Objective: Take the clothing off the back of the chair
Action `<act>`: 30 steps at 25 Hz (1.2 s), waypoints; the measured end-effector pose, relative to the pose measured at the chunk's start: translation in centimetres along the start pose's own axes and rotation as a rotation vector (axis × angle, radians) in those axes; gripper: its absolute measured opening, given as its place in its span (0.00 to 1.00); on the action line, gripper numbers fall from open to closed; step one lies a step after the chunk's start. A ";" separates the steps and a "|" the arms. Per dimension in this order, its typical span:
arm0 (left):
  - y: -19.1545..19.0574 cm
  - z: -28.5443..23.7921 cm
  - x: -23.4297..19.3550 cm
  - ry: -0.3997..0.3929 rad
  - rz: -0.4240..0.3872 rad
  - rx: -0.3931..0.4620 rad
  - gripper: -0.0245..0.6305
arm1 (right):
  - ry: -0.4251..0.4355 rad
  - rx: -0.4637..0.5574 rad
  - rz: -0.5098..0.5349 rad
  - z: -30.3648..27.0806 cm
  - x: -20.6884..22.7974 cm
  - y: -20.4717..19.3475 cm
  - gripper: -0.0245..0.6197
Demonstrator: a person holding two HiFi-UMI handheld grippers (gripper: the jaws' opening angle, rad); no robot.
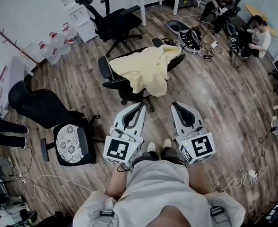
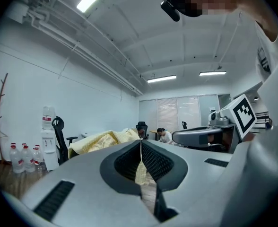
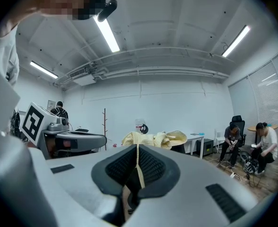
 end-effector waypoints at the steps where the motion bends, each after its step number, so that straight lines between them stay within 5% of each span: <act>1: 0.0 -0.1 -0.1 0.007 0.002 -0.002 0.07 | 0.007 0.001 0.001 -0.1 0.1 0.1 0.07; 30: 0.4 -5.3 -2.6 0.291 0.017 -0.014 0.07 | 0.258 -0.012 0.010 -7.2 8.0 0.4 0.07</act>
Point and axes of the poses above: the fingertips, and each gripper's own axes: z backward along the fingers, x to its right, y out of its top, the point moved 6 cm from there along z, backward along the fingers, and after that the axes turned 10 degrees about y, right-handed, at the moved point
